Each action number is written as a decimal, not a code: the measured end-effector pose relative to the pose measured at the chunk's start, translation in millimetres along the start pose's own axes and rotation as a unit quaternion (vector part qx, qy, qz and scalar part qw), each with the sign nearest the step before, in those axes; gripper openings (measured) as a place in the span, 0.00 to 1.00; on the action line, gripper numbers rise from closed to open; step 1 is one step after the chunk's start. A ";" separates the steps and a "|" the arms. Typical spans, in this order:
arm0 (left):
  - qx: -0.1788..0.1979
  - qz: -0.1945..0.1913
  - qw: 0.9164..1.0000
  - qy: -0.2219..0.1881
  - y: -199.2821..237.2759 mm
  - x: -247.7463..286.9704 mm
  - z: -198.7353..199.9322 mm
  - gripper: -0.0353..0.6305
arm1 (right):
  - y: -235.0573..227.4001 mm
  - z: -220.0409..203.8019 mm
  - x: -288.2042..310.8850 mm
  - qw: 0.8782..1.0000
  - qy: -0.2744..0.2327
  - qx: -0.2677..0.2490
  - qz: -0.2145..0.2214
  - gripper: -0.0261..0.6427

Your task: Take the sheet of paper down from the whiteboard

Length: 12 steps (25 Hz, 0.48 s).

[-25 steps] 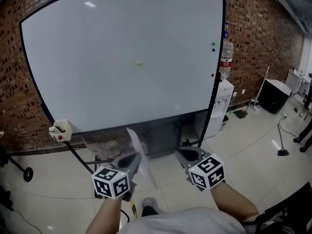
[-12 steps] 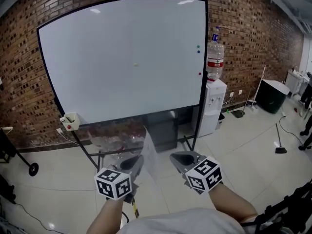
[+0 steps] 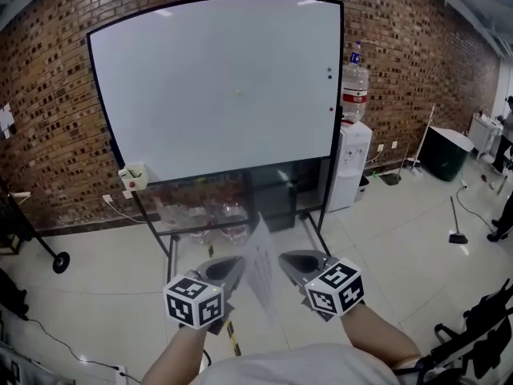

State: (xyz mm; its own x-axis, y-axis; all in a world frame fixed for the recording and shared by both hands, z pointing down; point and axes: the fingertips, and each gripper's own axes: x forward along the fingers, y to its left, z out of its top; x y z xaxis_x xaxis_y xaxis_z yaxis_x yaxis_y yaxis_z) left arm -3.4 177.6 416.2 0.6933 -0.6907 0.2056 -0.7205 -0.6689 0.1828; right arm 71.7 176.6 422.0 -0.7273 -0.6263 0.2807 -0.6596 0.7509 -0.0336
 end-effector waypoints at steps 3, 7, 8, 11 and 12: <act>0.002 0.006 1.000 0.003 -15.3 -40.3 5.5 0.06 | 43.4 12.5 -13.8 1.000 -0.001 0.001 0.018 0.04; -0.001 0.007 1.000 0.000 -40.3 -65.8 -7.5 0.06 | 69.8 5.0 -37.0 1.000 0.001 -0.004 0.020 0.04; -0.003 0.008 1.000 -0.002 -46.2 -70.0 -11.4 0.06 | 73.9 1.9 -42.8 1.000 0.001 -0.005 0.019 0.04; -0.002 0.007 1.000 -0.008 -57.2 -78.9 -16.7 0.06 | 83.2 -1.5 -52.3 1.000 -0.002 -0.013 0.019 0.04; 0.001 0.006 1.000 -0.009 -56.2 -80.7 -18.5 0.06 | 85.1 -2.3 -50.5 1.000 -0.004 -0.016 0.017 0.04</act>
State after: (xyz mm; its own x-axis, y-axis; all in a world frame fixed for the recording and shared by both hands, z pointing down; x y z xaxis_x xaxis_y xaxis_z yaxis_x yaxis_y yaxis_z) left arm -19.0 276.0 407.1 0.6853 -0.7031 0.1897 -0.7282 -0.6618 0.1782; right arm 52.8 272.6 407.1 -0.7504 -0.6018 0.2732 -0.6285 0.7777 -0.0131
